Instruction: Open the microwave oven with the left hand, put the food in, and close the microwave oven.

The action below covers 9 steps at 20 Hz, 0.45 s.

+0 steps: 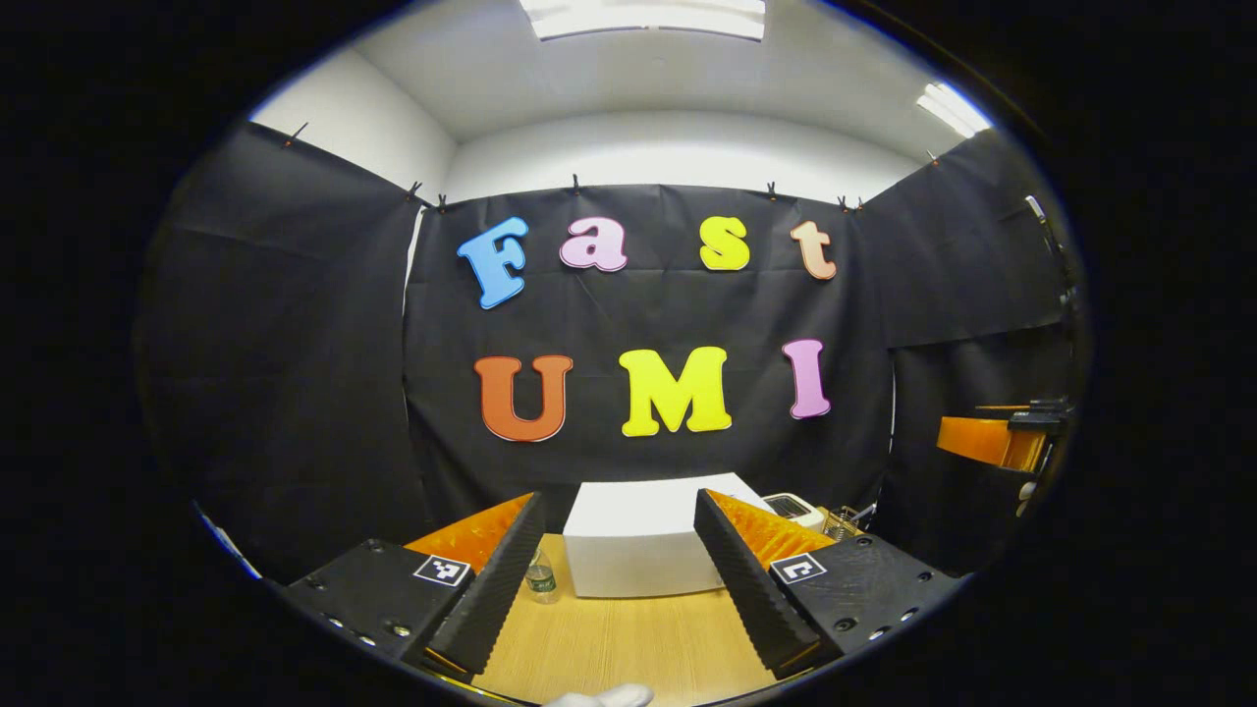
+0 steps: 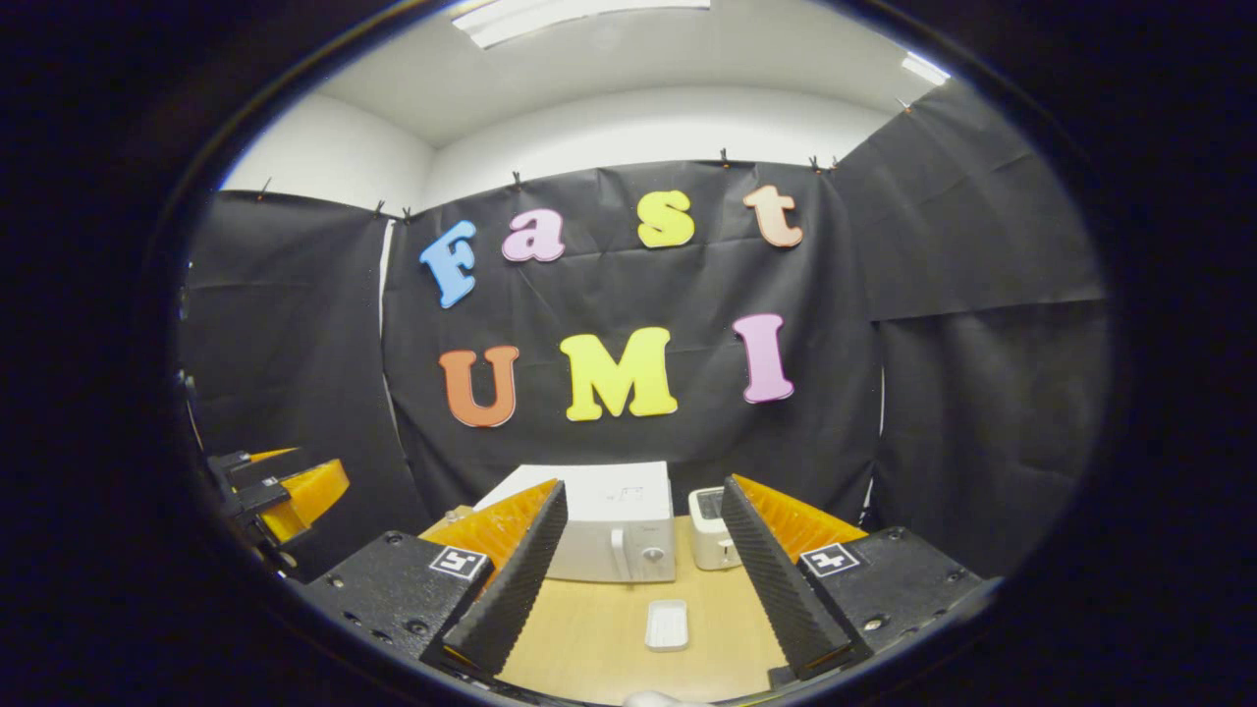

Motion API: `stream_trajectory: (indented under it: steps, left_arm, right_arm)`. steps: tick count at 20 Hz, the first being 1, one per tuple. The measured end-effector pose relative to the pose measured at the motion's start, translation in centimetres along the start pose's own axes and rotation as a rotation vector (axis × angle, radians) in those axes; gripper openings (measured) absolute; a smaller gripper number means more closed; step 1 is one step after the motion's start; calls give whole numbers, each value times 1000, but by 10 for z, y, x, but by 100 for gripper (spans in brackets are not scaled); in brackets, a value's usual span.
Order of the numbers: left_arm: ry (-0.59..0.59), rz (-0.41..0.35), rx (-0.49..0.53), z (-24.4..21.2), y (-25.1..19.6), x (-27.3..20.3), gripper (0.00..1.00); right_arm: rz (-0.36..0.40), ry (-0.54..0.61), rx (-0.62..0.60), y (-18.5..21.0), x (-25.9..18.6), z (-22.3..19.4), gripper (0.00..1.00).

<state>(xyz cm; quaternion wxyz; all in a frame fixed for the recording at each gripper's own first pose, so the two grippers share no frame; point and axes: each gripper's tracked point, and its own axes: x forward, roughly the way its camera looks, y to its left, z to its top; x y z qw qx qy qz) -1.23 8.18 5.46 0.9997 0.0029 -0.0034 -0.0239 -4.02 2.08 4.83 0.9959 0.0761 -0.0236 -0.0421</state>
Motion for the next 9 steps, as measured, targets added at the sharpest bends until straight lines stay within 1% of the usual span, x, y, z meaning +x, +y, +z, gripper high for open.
stream_trajectory:
  steps: [2,3,4,8,9]
  left_arm:
    - [-9,2,1,5,1,0,95]
    - [-16,3,2,7,1,2,95]
    - [-17,4,3,9,1,2,95]
    - [-26,4,1,16,-4,4,95]
    - [-27,-1,3,16,-6,5,88]
  right_arm:
    - [-1,-9,-8,1,-1,3,100]
    - [-3,-12,-15,0,-2,4,90]
    - [-6,-14,-24,-1,-3,6,100]
    - [-16,-18,-53,-4,-2,11,100]
    - [-16,-21,-55,-4,-2,11,100]
